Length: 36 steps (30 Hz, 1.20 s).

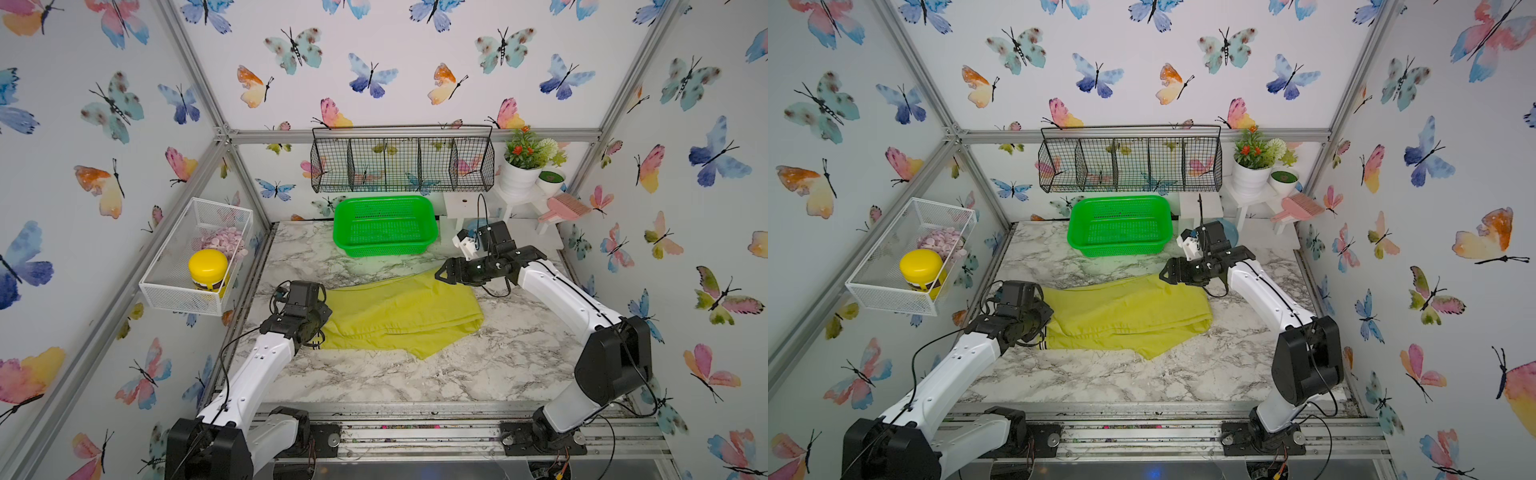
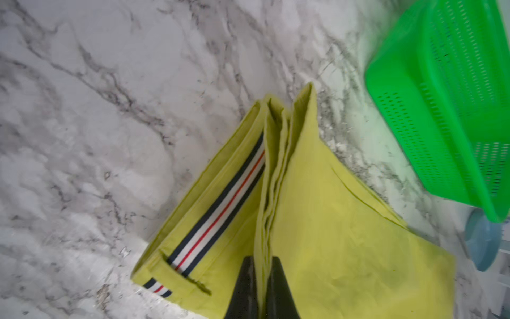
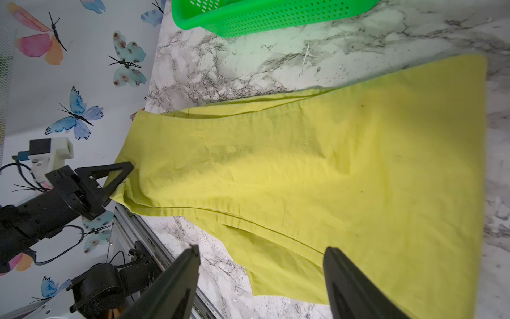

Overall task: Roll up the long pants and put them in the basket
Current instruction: Fold the long pant at the center of the board.

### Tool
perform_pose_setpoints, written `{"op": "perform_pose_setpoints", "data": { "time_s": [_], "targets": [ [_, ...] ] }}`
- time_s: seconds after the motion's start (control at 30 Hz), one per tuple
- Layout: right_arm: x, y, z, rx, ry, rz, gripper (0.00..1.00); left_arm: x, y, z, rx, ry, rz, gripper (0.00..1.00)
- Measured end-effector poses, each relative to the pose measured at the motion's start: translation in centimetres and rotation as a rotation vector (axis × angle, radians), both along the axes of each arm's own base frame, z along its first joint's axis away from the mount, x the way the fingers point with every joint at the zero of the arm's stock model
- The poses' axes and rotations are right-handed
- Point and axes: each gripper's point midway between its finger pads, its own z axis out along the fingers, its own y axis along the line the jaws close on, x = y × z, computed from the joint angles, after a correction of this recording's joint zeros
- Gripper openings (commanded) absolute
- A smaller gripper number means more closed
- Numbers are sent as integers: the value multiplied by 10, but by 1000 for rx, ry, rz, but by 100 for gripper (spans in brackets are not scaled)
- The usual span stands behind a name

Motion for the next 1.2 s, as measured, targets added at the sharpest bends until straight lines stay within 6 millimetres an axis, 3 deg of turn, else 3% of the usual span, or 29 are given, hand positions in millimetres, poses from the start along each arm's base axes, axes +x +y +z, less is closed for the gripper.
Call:
{"op": "perform_pose_setpoints", "data": {
  "time_s": [0.1,0.2,0.3,0.4,0.5,0.57,0.73,0.8,0.83,1.03,1.1,1.2],
  "targets": [
    [-1,0,-1,-2,1,5,76,-8,5,-12,29,33,4,54],
    [-2,1,0,2,0,15,76,-14,11,-25,70,74,0,82],
    [-6,1,-1,2,9,34,76,-17,17,-31,120,111,-11,100],
    [-13,4,-2,14,25,67,76,-10,24,-18,191,86,-33,99],
    [-19,5,-8,20,46,92,76,9,29,11,254,11,-51,99],
    [-22,4,-16,15,65,101,73,22,28,34,270,-49,-61,89],
    [-32,7,-53,36,166,127,46,47,4,64,191,-158,-129,75],
    [-30,9,-74,47,221,127,36,54,-22,57,112,-187,-196,73],
    [-28,11,-83,49,237,130,35,57,-39,51,71,-194,-238,73],
    [-13,2,-128,85,325,82,44,68,-139,-7,-171,-104,-499,75],
    [-11,-8,-140,99,344,57,50,71,-155,-32,-212,-36,-527,75],
    [-19,-31,-162,105,396,-2,51,66,-153,-76,-254,80,-500,77]
  ]
}}
